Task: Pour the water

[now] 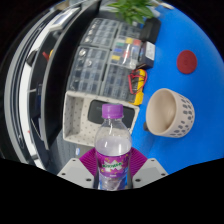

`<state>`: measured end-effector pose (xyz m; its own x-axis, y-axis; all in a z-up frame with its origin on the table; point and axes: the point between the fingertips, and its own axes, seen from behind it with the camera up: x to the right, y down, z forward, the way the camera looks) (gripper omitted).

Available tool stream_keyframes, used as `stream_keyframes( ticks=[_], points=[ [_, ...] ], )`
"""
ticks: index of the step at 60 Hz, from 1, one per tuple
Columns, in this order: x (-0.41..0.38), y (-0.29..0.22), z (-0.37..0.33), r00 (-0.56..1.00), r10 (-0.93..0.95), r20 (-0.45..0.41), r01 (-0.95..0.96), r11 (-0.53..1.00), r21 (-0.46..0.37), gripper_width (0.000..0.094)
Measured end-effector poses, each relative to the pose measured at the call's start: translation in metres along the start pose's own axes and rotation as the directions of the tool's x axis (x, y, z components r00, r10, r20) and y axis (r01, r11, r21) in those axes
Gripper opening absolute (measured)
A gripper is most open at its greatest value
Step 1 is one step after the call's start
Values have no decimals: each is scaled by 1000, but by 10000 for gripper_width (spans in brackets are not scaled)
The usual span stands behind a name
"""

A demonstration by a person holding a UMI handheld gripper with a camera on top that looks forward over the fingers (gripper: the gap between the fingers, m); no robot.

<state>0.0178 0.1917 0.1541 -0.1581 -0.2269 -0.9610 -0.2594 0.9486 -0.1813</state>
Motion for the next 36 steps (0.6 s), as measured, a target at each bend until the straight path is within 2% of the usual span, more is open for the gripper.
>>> stream_keyframes(
  ticks=[9,15,20,28,36],
  points=[
    [6,-7,4,976,219,11,-218,976,-24,385],
    [3,-4,8,910,414,31,-411,909,-64,386],
    [6,-4,8,845,535,19,-533,844,-63,386],
    [4,-5,12,803,596,9,-594,801,-73,387],
    [2,-4,12,832,555,-14,-553,828,-94,387]
  ],
)
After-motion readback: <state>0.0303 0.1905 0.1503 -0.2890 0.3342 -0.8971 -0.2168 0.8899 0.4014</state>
